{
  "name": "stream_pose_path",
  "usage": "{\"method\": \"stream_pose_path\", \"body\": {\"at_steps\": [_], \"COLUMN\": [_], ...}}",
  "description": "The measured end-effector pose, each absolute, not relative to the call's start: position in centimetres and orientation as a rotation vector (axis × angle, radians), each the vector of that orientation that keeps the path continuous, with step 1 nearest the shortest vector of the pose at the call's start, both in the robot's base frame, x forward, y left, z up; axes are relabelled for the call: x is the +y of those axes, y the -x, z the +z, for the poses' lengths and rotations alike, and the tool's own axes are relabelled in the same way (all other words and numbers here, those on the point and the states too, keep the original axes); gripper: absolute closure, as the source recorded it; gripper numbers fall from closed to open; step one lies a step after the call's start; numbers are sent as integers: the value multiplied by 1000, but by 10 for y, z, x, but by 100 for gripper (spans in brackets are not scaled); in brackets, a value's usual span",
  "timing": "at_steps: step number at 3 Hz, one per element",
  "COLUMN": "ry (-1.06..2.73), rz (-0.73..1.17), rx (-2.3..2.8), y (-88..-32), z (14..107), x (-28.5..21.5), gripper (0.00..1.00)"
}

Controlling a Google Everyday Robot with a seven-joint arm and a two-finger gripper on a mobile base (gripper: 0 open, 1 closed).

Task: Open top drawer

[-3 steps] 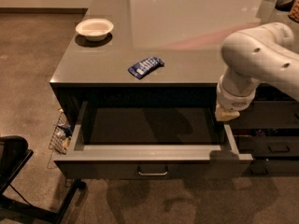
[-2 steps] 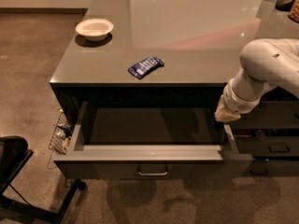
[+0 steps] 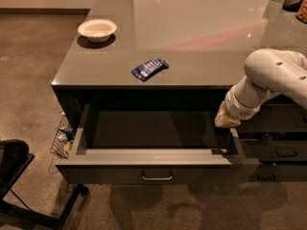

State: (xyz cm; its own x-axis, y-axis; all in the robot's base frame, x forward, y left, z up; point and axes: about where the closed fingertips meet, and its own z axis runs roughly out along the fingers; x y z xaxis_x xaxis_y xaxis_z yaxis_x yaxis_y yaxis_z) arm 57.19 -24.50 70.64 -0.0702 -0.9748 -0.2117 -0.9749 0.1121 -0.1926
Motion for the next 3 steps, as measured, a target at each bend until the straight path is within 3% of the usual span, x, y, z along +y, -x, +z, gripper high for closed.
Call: {"method": "stream_pose_path", "body": {"at_steps": [3], "ry": [1928], "rz": [248], "rx": [2269], "y": [-499], "z": [611], "x": [-226], "gripper": [100]}}
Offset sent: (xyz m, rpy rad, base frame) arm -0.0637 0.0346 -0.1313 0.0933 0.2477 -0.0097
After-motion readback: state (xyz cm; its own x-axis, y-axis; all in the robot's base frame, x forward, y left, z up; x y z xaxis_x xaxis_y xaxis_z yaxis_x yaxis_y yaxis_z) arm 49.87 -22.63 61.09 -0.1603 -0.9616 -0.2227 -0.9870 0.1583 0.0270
